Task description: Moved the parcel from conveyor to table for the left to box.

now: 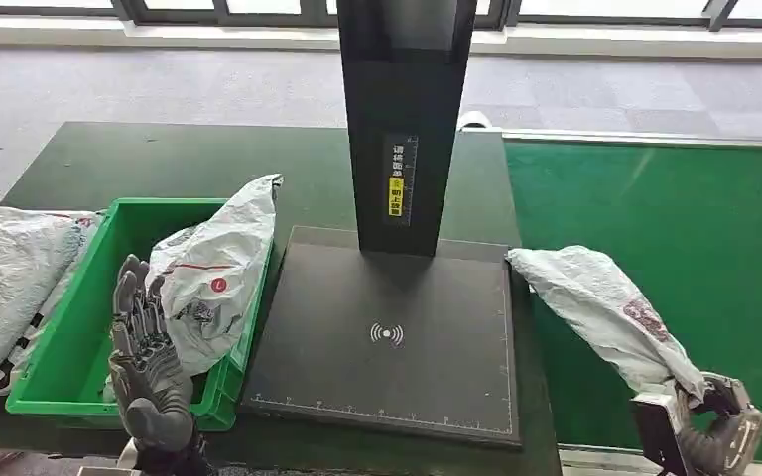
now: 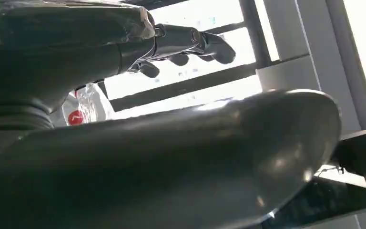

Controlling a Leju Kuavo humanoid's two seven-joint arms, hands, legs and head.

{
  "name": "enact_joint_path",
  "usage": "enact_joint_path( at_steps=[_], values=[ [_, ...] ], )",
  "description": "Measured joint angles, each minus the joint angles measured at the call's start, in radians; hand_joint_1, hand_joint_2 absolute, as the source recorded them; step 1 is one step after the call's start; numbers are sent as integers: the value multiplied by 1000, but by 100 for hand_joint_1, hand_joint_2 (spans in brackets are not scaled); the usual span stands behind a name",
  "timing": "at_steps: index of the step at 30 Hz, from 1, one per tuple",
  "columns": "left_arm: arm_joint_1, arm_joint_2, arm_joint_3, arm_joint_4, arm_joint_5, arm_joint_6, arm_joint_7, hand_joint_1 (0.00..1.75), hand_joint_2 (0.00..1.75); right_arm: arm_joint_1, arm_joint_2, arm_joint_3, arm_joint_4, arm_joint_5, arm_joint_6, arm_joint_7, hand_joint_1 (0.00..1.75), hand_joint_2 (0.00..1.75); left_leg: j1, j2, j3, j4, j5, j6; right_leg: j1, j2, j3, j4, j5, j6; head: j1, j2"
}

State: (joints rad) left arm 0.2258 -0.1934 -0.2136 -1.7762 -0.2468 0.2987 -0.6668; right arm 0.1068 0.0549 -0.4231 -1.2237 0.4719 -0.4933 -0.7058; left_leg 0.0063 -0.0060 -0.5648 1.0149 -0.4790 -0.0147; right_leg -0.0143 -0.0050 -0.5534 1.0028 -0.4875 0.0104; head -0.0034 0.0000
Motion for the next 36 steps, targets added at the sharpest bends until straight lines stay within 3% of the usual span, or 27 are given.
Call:
enact_joint_path(
  at_steps=[17,21,26,32,36],
  values=[
    [23,0,4,-20,21,14,0,0,0,111,7,243,-272,-178,-50,1,175,175,0,1,0,0,0,0,0,1,0,0,0,0,0,0],
    [32,0,6,-21,31,-19,0,0,0,161,8,321,-402,-170,-72,0,175,175,0,0,0,0,-1,0,0,0,0,0,-1,0,0,0],
    [25,0,10,-10,32,-50,0,0,0,222,-11,472,-579,-74,-182,0,175,175,0,0,-1,0,-1,0,0,0,0,0,-1,-1,0,0],
    [16,0,14,-8,40,-18,0,0,0,194,-45,669,-628,-151,-26,2,175,175,0,1,1,0,-1,0,0,2,0,0,-1,0,0,0],
    [16,0,14,-8,40,-11,0,0,0,167,-56,715,-628,-175,-3,2,175,175,0,1,1,0,-1,0,0,1,1,0,-1,0,0,0]
  ],
)
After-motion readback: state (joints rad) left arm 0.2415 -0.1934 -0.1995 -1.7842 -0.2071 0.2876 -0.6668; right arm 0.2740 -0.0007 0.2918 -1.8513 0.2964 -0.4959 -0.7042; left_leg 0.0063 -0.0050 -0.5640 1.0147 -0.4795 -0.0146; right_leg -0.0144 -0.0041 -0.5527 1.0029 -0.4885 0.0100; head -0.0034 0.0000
